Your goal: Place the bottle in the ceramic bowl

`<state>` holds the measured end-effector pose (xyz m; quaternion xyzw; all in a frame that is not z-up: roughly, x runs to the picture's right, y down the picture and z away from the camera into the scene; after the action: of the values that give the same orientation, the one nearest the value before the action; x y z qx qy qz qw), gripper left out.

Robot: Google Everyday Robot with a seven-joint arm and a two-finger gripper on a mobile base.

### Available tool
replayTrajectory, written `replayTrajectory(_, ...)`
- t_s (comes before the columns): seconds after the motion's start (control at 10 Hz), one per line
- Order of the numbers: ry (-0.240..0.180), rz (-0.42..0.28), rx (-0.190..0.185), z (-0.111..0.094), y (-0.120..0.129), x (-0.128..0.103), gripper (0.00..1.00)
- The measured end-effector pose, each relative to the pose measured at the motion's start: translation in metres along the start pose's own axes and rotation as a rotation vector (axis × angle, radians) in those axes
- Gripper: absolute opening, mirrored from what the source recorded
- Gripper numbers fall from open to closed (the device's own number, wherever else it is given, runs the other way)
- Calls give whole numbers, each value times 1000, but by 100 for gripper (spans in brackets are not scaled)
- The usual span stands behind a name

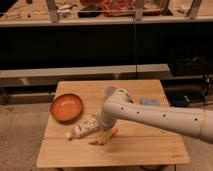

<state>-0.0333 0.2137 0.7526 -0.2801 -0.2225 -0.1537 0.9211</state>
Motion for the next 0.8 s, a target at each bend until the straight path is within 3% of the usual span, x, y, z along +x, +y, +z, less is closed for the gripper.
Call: replayTrajectory(0.8,-19,-11,3,24,-12,-3,80)
